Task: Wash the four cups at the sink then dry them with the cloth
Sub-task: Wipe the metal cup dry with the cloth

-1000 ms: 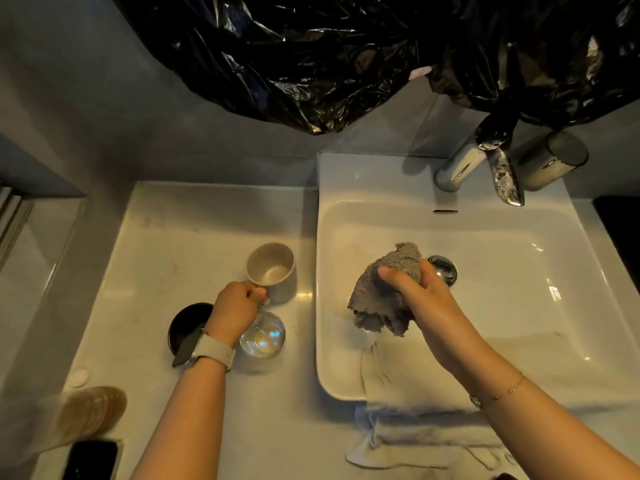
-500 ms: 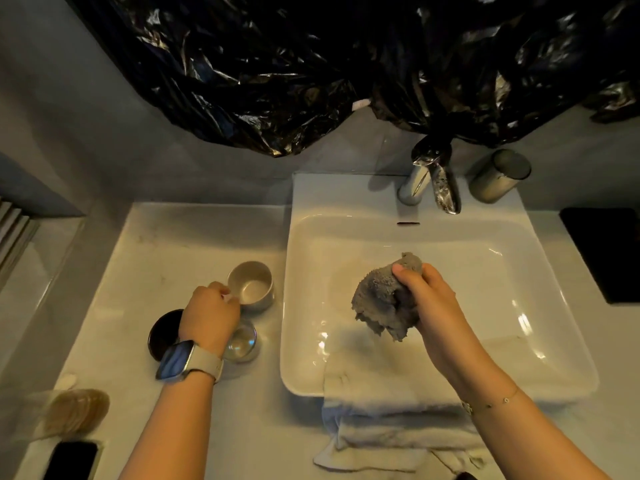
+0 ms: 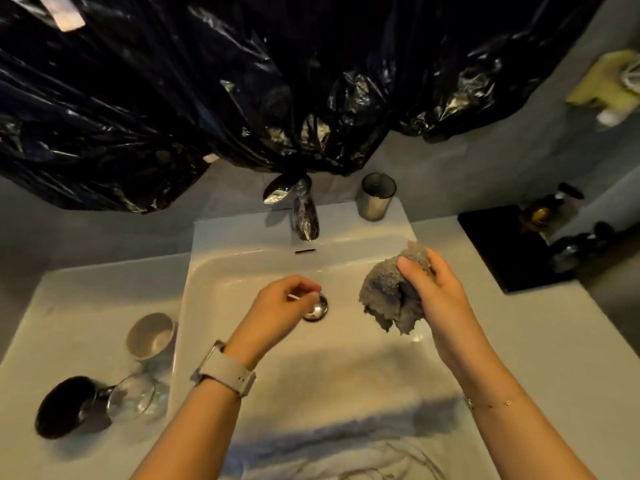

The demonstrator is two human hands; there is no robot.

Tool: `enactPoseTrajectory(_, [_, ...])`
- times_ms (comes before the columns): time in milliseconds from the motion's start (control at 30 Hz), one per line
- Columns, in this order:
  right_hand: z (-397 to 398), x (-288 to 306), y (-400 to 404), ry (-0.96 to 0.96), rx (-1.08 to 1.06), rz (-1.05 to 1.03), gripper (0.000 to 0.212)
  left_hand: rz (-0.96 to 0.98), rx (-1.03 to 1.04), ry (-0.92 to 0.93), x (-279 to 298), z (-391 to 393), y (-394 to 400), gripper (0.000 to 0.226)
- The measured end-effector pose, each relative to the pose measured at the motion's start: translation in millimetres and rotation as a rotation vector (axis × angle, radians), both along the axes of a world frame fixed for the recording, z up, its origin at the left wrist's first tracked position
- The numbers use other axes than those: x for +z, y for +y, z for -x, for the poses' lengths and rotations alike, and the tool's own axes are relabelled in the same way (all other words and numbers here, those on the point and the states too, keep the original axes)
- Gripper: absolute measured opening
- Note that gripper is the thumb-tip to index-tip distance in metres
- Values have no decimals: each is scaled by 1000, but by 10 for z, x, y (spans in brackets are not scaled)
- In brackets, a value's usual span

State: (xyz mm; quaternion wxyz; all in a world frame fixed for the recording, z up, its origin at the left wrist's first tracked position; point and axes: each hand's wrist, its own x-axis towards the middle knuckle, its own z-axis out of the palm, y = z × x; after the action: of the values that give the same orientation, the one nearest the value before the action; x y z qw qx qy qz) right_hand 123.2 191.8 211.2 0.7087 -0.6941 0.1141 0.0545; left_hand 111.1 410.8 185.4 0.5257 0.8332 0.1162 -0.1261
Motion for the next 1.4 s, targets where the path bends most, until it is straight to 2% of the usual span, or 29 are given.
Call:
enactPoseTrajectory(67, [-95,-8,-183,-3,10,15,12,66,6,7,-55,-233,-329,17])
enactPoseTrajectory(167, [-264,-64,-395,18,-17,44,11,140,78,-13,-162,-656,-740,36])
enactPoseTrajectory(267, [-454,-168,-527,82,-69,13,21,134,230,-176,-348,-1155,-1007,48])
enactPoseTrajectory(367, [-630,-293,-596,133,-100,-3,23,54,292,-256,-538,-1637,-1173,66])
enactPoseTrajectory(533, [-824,-471,-646,215,-68,-37,18,-41,208,-179,-914,-2246,-1282,107])
enactPoseTrajectory(600, [-866,-527,-666,230,-58,-59,20,-126,182,-153,-995,-2385,-1305,116])
enactPoseTrajectory(700, [-879,-587,-694,214,-79,-60,29,-223,186,-159,-1015,-2486,-1321,102])
enactPoseTrajectory(767, [-842,-595,-700,176,-111,-53,26,-236,167,-217,-1019,-2449,-1270,92])
enactPoseTrajectory(900, [-697,-560,-739,95,-212,-19,19,-10,75,-354,-974,-2015,-1045,81])
enactPoseTrajectory(1067, [-469,-476,-755,58,-315,-71,30,-3,-133,-450,-734,-1121,-774,78])
enactPoseTrajectory(1167, [-322,-453,-711,58,-354,-132,31,-168,-260,-439,-596,-727,-620,73])
enactPoseTrajectory(1267, [-193,-448,-664,94,-380,-193,31,-418,-443,-421,-413,-574,-470,67])
enactPoseTrajectory(1400, [-53,-441,-595,125,-345,-232,29,-700,-715,-54,-184,-651,-326,66])
